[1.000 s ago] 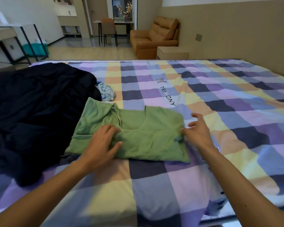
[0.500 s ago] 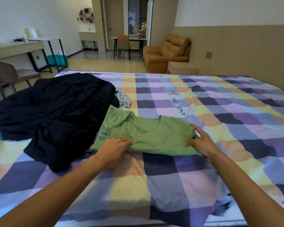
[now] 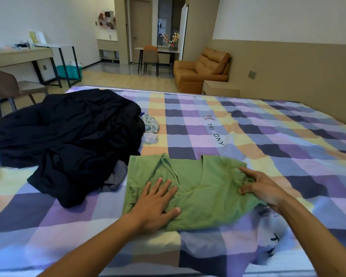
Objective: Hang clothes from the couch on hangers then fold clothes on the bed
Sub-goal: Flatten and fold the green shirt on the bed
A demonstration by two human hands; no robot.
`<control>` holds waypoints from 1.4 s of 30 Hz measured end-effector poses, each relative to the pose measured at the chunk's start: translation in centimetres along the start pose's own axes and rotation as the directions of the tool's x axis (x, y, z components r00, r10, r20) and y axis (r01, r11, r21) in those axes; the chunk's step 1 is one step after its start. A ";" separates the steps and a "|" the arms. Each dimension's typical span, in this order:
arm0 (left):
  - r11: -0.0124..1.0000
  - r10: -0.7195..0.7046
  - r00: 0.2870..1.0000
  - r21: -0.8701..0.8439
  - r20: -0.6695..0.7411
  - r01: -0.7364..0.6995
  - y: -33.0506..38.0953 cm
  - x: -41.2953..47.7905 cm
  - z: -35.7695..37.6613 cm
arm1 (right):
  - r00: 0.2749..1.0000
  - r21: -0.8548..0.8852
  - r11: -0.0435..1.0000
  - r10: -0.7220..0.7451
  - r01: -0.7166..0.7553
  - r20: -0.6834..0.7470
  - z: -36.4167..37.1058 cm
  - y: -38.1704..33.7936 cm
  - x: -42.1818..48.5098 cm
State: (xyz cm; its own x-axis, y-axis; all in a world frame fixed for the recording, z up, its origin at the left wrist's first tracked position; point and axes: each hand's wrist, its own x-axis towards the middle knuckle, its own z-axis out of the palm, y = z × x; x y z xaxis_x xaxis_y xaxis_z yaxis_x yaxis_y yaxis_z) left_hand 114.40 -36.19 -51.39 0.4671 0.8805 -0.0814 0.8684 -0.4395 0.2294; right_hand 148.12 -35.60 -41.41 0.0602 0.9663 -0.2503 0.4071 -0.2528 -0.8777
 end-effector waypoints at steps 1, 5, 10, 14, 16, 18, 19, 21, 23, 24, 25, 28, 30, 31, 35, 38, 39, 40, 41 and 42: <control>0.998 -0.008 1.000 -0.058 0.024 0.009 0.0 0.0 -0.5 | 1.000 -0.021 0.999 -0.028 0.028 0.000 0.3 -1.1 0.1; 0.789 -0.135 0.991 -0.607 -0.024 0.093 0.7 0.2 -3.8 | 0.981 -0.212 0.958 -0.190 0.192 0.028 3.2 -7.3 0.1; 0.077 -0.406 0.912 -0.992 0.064 0.104 -1.0 1.0 -7.6 | 0.907 -0.451 0.787 -0.361 0.420 0.215 10.9 -14.3 -1.1; -0.246 -0.449 0.876 -0.967 0.176 0.068 -3.8 0.2 -7.2 | 0.789 -0.401 0.689 -0.443 0.603 0.425 17.8 -13.1 -3.2; -0.293 -0.448 0.873 -0.954 0.190 0.057 -4.7 -0.2 -5.9 | 0.789 -0.306 0.746 -0.457 0.591 0.410 19.8 -10.9 -2.8; -0.130 -0.479 0.869 -0.989 0.127 0.073 -5.1 -0.2 -4.9 | 0.837 -0.218 0.819 -0.465 0.530 0.288 20.0 -8.7 -1.6; 0.006 -0.530 0.846 -0.997 0.067 0.083 -5.0 -0.1 -4.5 | 0.858 -0.218 0.833 -0.467 0.508 0.215 19.7 -7.7 -1.0; 0.226 -0.581 0.813 -0.968 -0.048 0.105 -4.5 0.1 -4.5 | 0.874 -0.247 0.839 -0.474 0.484 0.104 18.8 -5.9 -0.1; 0.333 -0.613 0.777 -0.939 -0.142 0.091 -4.6 0.2 -4.8 | 0.875 -0.272 0.837 -0.482 0.475 0.046 17.7 -4.5 0.5; 0.360 -0.626 0.760 -0.929 -0.175 0.082 -4.8 0.3 -5.1 | 0.876 -0.296 0.832 -0.480 0.470 0.042 17.2 -3.9 0.6; 0.397 -0.639 0.742 -0.913 -0.201 0.095 -5.3 0.3 -5.3 | 0.878 -0.328 0.822 -0.475 0.466 0.057 16.9 -3.3 0.6; 0.661 -0.635 0.720 -0.679 -0.279 0.319 -6.2 -0.2 -5.4 | 0.904 -0.477 0.768 -0.377 0.427 0.202 17.1 -1.7 -0.2; 0.850 -0.512 0.743 -0.377 -0.430 0.368 -5.8 -1.1 -4.6 | 0.917 -0.597 0.696 -0.311 0.398 0.250 18.1 -0.4 -1.0; 0.899 -0.428 0.792 -0.291 -0.435 0.326 -5.8 -1.3 -3.8 | 0.919 -0.626 0.673 -0.306 0.393 0.248 18.4 0.0 -1.3; 0.908 -0.407 0.889 -0.196 -0.207 0.370 -5.6 -2.6 -2.2 | 0.941 -0.537 0.773 -0.260 0.338 0.219 18.3 -0.3 -1.3; 0.875 -0.479 0.817 -0.245 -0.320 0.417 -5.4 -3.2 -2.5 | 0.975 -0.377 0.899 -0.208 0.224 0.083 17.5 -0.9 -0.8; 0.847 -0.521 0.800 -0.296 -0.300 0.441 -5.3 -3.2 -2.7 | 0.979 -0.326 0.923 -0.198 0.203 0.048 17.4 -1.0 -0.6; 0.818 -0.553 0.795 -0.347 -0.249 0.459 -5.3 -3.2 -3.0 | 0.982 -0.274 0.944 -0.187 0.186 0.021 17.2 -0.9 -0.3; 0.795 -0.568 0.799 -0.382 -0.198 0.471 -5.3 -3.1 -3.4 | 0.986 -0.213 0.963 -0.167 0.167 0.016 17.0 -0.8 -0.1; 0.769 -0.577 0.803 -0.432 -0.151 0.471 -5.4 -3.0 -3.7 | 0.989 -0.154 0.977 -0.147 0.150 0.034 16.9 -0.9 0.0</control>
State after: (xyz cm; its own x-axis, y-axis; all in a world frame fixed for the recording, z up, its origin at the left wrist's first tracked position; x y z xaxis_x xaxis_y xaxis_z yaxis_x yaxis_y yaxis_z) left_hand 107.66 -35.80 -48.83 -0.1507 0.9872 -0.0515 0.8161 0.1536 0.5571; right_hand 132.40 -36.25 -47.54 -0.0314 0.9906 -0.1328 0.5467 -0.0942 -0.8320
